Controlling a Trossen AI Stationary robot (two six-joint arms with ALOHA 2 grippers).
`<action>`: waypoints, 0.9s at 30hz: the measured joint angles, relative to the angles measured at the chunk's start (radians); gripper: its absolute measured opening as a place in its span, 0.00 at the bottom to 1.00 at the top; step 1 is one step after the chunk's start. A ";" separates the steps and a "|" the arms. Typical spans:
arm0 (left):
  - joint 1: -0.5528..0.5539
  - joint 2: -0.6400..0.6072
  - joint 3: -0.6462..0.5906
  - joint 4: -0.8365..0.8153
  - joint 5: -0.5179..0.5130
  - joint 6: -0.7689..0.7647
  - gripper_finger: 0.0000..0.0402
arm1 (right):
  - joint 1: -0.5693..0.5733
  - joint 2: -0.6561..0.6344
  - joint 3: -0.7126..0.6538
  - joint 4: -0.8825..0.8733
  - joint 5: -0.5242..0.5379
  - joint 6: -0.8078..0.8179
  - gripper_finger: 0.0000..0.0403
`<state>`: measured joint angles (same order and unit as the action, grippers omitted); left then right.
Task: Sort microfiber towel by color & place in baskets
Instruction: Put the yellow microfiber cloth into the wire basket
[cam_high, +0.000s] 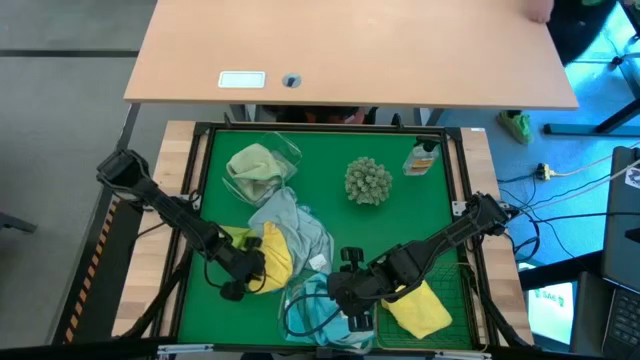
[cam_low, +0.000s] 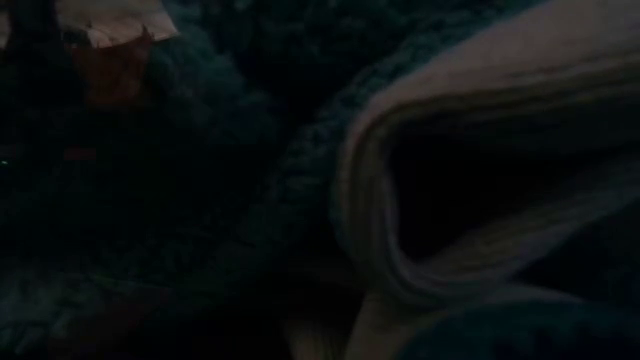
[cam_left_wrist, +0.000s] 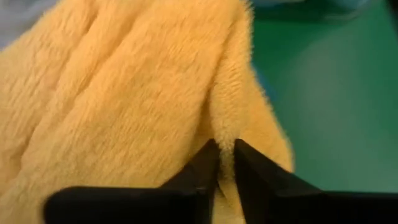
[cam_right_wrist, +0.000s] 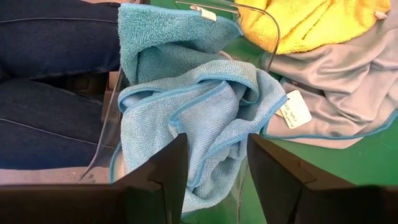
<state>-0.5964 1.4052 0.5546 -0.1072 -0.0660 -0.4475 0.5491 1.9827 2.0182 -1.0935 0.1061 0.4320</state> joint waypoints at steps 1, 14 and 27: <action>0.000 -0.006 0.006 0.001 0.009 0.007 0.05 | 0.000 0.000 0.000 0.000 0.000 0.000 0.40; 0.025 -0.203 0.099 -0.020 -0.001 0.042 0.00 | 0.000 0.000 0.000 0.111 0.029 -0.124 0.40; 0.113 -0.349 0.230 -0.012 -0.049 0.206 0.00 | -0.057 0.000 0.000 0.277 0.276 -0.351 0.40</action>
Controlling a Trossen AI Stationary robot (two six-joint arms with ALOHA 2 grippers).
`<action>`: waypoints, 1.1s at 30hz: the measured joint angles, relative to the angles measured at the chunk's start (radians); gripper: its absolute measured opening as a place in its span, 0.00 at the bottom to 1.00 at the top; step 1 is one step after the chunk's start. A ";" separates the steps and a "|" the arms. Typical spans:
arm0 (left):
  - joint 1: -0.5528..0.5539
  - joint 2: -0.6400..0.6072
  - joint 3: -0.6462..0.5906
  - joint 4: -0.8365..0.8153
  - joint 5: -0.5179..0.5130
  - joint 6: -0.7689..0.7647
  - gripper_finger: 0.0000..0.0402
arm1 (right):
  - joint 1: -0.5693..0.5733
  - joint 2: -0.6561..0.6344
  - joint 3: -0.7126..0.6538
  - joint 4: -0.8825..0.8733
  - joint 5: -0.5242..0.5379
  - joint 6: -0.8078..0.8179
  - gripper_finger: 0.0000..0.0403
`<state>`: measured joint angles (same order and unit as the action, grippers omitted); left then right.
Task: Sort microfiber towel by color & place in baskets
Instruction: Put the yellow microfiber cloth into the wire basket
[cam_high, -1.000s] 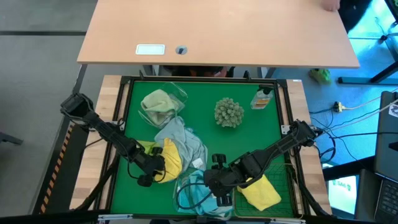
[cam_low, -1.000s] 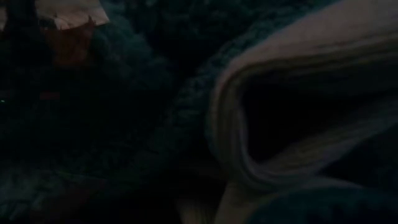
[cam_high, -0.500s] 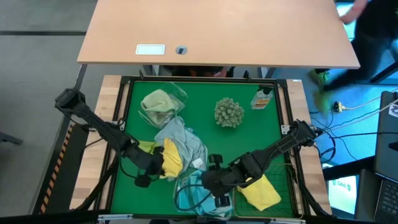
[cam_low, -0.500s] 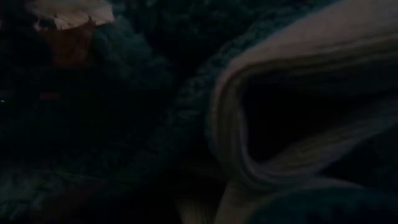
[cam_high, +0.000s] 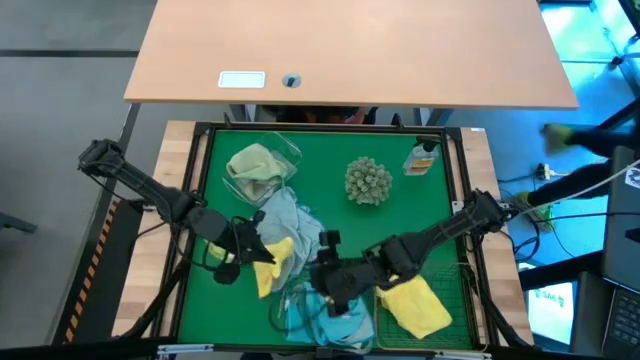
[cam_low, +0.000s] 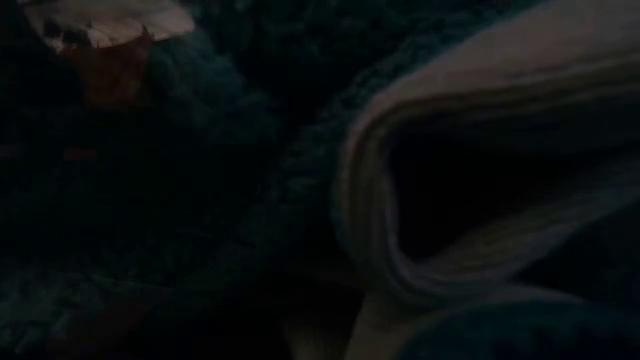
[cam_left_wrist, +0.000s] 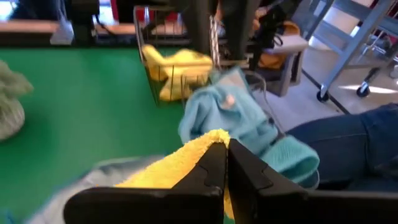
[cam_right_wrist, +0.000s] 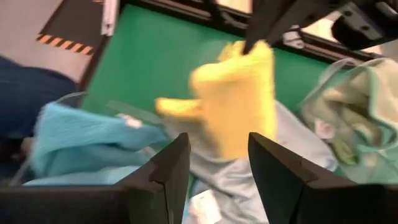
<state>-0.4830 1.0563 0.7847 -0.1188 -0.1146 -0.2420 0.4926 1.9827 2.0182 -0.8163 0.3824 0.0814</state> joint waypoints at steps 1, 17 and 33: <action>0.001 0.001 0.007 0.001 0.000 0.012 0.00 | -0.013 0.000 0.000 0.007 0.000 -0.010 0.40; 0.001 0.001 0.014 0.002 -0.027 0.043 0.00 | -0.200 0.068 0.000 0.117 -0.359 -0.240 0.40; 0.000 0.002 0.014 0.003 -0.026 0.043 0.00 | -0.212 0.184 0.000 0.236 -0.375 -0.338 0.31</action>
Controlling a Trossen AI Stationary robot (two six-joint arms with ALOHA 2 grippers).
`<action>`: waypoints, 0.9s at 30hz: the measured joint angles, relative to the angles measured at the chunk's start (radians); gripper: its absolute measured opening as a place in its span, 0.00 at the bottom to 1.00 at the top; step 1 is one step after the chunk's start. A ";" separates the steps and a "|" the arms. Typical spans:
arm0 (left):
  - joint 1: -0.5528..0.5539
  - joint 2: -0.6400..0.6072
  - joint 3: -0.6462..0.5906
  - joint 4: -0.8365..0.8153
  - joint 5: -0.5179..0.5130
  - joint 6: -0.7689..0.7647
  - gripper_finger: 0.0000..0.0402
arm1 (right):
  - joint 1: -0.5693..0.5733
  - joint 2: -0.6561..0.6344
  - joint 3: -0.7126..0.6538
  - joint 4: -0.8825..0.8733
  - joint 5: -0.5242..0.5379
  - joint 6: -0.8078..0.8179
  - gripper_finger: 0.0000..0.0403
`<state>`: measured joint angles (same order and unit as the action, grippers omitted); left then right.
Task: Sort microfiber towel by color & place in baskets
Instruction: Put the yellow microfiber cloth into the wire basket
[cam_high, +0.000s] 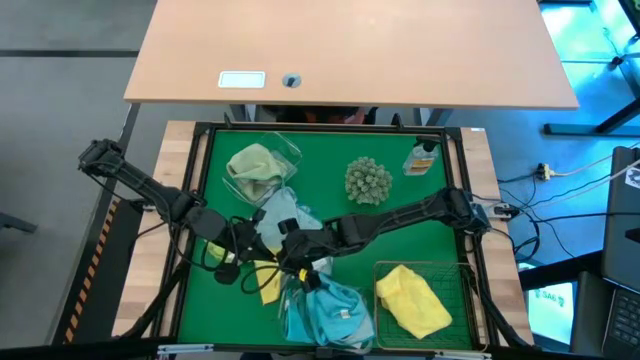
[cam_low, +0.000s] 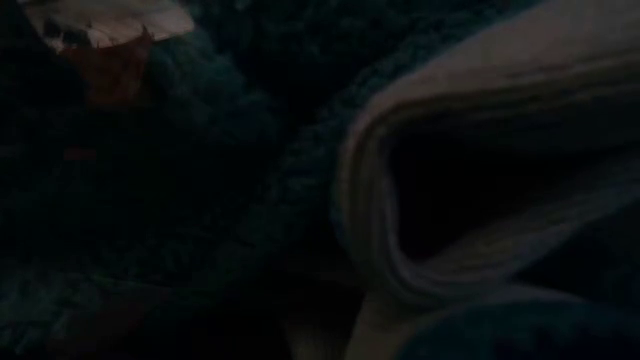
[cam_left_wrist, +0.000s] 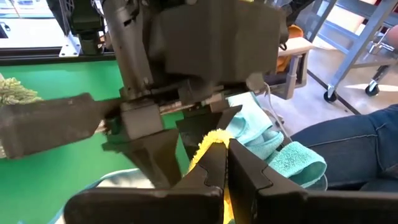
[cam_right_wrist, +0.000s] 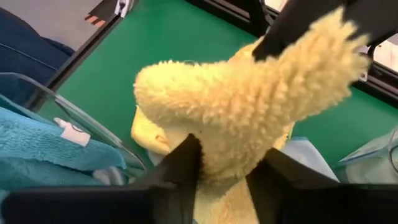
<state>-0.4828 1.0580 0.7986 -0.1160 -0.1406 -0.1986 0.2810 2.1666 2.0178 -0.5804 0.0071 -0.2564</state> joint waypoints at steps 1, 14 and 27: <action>0.000 0.000 0.000 -0.002 0.000 0.000 0.00 | 0.000 0.000 0.000 0.000 0.000 0.000 0.27; 0.000 0.000 0.000 -0.008 0.000 -0.001 0.12 | 0.002 -0.036 0.028 -0.106 0.000 -0.004 0.04; 0.000 0.000 0.000 -0.034 0.003 -0.004 0.29 | 0.062 -0.119 0.300 -0.650 0.062 0.132 0.02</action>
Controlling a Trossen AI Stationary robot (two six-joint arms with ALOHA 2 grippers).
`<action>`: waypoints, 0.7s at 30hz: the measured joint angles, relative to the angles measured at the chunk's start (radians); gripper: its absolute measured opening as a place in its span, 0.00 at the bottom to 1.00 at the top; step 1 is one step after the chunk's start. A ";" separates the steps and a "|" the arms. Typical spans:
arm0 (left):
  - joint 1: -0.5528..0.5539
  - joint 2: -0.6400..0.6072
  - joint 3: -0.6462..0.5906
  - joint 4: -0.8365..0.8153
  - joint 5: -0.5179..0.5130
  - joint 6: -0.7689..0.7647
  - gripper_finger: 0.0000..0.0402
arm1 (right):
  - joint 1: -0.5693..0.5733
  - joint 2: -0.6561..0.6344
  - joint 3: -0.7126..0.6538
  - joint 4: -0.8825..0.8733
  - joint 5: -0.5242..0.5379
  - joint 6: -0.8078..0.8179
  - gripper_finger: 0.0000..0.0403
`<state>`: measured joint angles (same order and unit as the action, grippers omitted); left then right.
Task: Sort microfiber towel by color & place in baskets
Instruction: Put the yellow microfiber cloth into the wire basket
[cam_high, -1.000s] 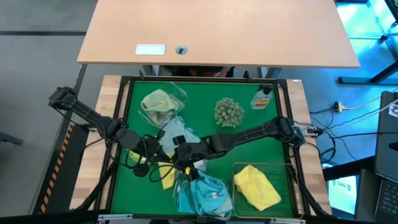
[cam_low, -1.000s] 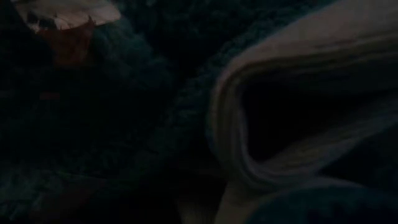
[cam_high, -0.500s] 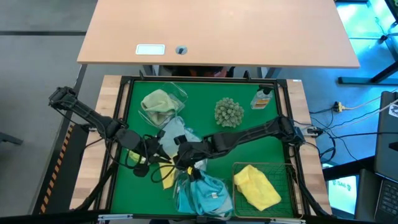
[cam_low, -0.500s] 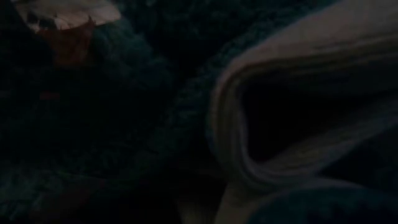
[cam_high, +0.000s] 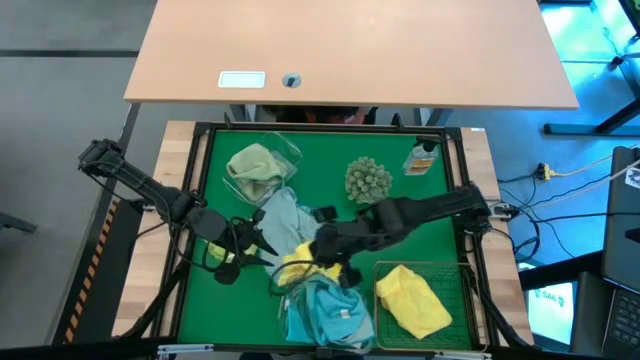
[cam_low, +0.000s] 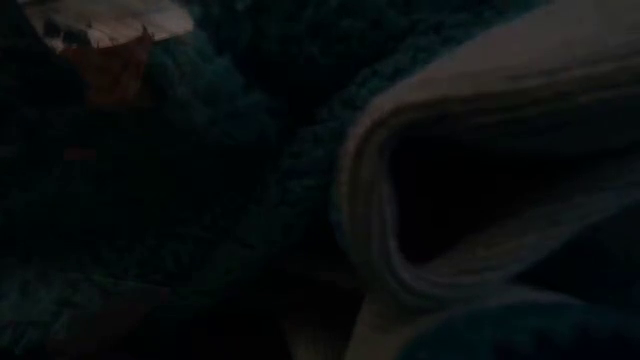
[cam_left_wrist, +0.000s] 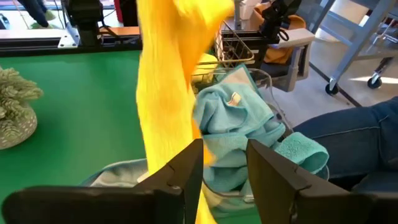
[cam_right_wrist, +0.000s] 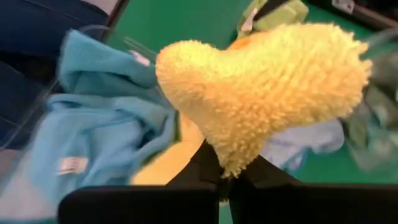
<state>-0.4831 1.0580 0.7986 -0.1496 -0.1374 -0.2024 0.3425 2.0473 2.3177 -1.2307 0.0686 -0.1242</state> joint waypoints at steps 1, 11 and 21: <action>0.000 0.000 0.000 0.000 0.000 0.000 0.29 | 0.007 -0.017 0.000 -0.023 0.011 0.033 0.02; 0.000 0.001 0.000 0.000 -0.002 0.000 0.29 | 0.154 -0.154 0.000 -0.259 0.194 0.346 0.01; 0.000 0.001 0.000 0.000 -0.003 0.000 0.29 | 0.400 -0.278 -0.009 -0.340 0.336 0.706 0.01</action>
<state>-0.4831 1.0592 0.7986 -0.1492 -0.1402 -0.2020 0.7426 1.7697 2.3089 -1.5707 0.4048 0.5813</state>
